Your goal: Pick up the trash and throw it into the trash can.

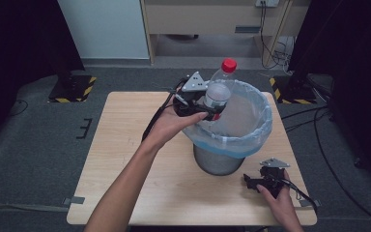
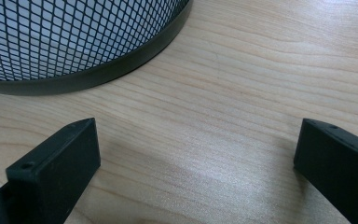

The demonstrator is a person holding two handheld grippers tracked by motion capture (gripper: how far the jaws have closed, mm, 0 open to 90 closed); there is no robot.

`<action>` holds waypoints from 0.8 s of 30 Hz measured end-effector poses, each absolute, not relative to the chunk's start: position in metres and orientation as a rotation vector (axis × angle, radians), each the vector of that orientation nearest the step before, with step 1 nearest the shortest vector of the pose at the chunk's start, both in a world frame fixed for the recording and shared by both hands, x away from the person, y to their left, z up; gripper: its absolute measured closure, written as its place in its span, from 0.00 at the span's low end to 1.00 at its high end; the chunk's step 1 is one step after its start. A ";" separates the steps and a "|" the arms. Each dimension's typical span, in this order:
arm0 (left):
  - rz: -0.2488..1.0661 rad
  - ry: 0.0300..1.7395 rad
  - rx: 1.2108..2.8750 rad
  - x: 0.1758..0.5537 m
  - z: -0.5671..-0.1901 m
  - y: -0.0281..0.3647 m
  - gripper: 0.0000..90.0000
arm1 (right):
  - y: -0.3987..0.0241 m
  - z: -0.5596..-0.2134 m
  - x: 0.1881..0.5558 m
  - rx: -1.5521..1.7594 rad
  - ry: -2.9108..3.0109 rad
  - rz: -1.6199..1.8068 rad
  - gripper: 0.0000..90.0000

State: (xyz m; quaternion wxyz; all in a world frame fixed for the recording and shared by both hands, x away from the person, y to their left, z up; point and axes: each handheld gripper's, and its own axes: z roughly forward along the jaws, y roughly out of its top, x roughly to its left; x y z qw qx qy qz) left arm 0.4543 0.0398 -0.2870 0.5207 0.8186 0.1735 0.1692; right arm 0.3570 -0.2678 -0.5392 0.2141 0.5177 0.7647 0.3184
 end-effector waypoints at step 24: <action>0.382 0.465 2.016 0.462 -0.297 0.039 0.32 | -0.268 -0.539 0.357 1.436 2.122 0.884 0.00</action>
